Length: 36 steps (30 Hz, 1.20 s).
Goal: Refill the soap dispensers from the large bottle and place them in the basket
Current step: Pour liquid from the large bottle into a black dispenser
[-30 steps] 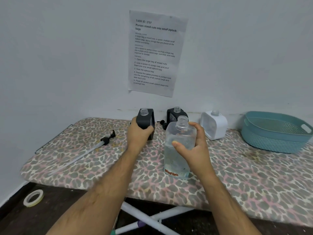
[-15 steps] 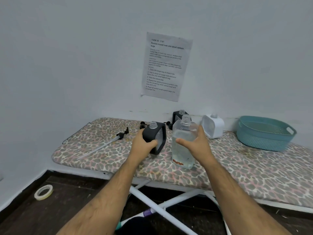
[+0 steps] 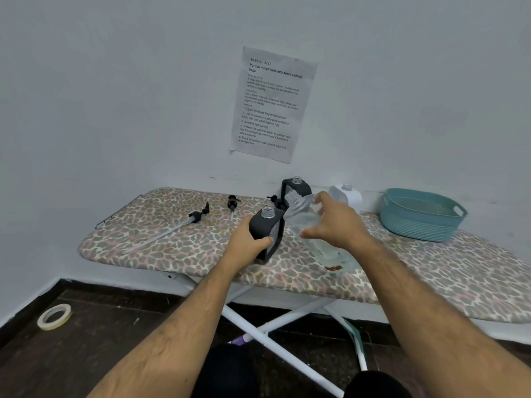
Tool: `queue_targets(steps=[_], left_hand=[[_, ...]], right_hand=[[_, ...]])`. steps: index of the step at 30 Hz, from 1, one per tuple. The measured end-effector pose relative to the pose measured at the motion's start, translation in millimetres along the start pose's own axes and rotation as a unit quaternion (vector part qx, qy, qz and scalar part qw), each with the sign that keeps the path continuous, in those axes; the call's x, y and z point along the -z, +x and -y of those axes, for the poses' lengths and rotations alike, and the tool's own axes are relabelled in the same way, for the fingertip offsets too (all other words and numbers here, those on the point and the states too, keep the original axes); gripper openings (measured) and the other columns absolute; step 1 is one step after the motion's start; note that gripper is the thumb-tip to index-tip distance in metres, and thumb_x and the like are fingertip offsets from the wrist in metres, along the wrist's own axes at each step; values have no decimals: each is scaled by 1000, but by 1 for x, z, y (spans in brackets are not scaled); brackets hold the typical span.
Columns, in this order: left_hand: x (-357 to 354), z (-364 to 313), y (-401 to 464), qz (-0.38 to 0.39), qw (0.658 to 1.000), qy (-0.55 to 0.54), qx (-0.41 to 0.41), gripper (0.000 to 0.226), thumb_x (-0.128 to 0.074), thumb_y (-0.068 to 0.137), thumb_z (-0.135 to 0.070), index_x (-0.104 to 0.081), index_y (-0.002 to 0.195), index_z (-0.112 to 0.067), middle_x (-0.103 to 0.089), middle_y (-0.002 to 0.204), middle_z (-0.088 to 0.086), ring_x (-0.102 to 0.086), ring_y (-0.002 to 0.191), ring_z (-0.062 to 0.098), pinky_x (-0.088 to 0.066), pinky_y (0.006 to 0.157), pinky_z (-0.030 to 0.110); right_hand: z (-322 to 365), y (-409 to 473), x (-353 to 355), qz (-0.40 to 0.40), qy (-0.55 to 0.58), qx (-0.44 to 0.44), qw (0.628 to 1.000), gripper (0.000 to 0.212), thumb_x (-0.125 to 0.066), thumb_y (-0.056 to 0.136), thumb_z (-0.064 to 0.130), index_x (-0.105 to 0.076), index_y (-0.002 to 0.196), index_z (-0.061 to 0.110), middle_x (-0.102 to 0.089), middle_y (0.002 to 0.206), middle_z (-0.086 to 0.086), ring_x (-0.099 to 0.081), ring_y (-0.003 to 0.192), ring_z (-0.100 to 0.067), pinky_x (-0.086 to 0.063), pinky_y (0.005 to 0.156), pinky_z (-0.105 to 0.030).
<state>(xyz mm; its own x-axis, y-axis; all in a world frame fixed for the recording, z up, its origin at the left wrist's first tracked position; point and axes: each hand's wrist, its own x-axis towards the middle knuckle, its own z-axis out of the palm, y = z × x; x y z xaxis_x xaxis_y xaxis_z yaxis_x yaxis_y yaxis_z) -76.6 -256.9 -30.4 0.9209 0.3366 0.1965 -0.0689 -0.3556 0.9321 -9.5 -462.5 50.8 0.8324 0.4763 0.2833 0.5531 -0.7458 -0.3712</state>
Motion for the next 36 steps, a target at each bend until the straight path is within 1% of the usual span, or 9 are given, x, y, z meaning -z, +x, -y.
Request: queue_targets(steps=[5, 8, 10, 14, 17, 19, 23, 28, 36], left_hand=[[-7, 0, -2, 4, 1000, 3, -4, 61, -74, 78, -12, -47, 132, -20, -63, 115, -4, -62, 102, 13, -52, 84, 28], [-9, 1, -5, 8, 1000, -1, -7, 63, -73, 79, -10, -45, 135, -19, -61, 117, -4, -61, 104, 14, -51, 88, 29], [-11, -1, -5, 12, 1000, 7, -11, 61, -72, 80, -10, -45, 134, -19, -61, 116, -3, -61, 103, 15, -50, 86, 28], [-12, -3, -6, 14, 999, 27, -14, 60, -73, 79, -11, -46, 132, -19, -60, 109, -7, -61, 99, 13, -50, 81, 26], [-11, -2, -6, 16, 999, 26, -9, 61, -73, 79, -11, -46, 133, -20, -61, 109, -8, -61, 98, 10, -50, 79, 23], [-10, -1, -5, 20, 999, 26, -4, 63, -73, 78, -11, -45, 134, -20, -61, 113, -6, -61, 100, 11, -50, 80, 25], [-9, 0, -2, 25, 999, 33, -1, 65, -74, 77, -12, -45, 135, -19, -62, 118, -3, -61, 103, 15, -52, 87, 31], [-10, 0, -1, 28, 999, 44, 1, 66, -73, 77, -12, -44, 136, -18, -61, 118, -2, -61, 104, 17, -51, 87, 33], [-11, -3, -1, 32, 997, 68, 2, 69, -72, 76, -13, -44, 138, -19, -63, 118, -1, -62, 102, 16, -53, 89, 38]], right_hand=[[-3, 4, 7, 50, -56, 7, 997, 72, -84, 65, 47, -46, 121, 24, -60, 92, 7, -58, 83, -16, -55, 71, -36], [-2, 5, 7, 69, -88, 16, 994, 71, -85, 65, 47, -46, 120, 24, -53, 80, 12, -57, 79, -15, -51, 64, -32], [-1, 7, 7, 74, -105, 21, 992, 73, -85, 64, 48, -45, 120, 23, -51, 77, 12, -57, 78, -16, -47, 60, -31], [2, 11, 9, 91, -128, 24, 987, 74, -85, 65, 48, -45, 120, 22, -52, 83, 10, -56, 83, -17, -41, 59, -30], [3, 15, 11, 98, -148, 27, 984, 75, -86, 65, 49, -46, 122, 22, -56, 93, 7, -55, 86, -17, -43, 63, -31], [4, 16, 12, 99, -162, 32, 981, 75, -85, 65, 50, -46, 122, 23, -58, 98, 6, -55, 88, -17, -45, 66, -31], [5, 20, 16, 103, -170, 33, 979, 74, -86, 65, 49, -47, 122, 22, -57, 96, 6, -56, 87, -17, -46, 66, -32], [7, 21, 20, 113, -183, 35, 976, 75, -86, 65, 48, -47, 124, 22, -54, 91, 8, -54, 85, -16, -41, 64, -31], [11, 26, 20, 127, -186, 38, 973, 75, -85, 65, 49, -47, 124, 23, -55, 89, 9, -54, 88, -17, -39, 63, -31]])
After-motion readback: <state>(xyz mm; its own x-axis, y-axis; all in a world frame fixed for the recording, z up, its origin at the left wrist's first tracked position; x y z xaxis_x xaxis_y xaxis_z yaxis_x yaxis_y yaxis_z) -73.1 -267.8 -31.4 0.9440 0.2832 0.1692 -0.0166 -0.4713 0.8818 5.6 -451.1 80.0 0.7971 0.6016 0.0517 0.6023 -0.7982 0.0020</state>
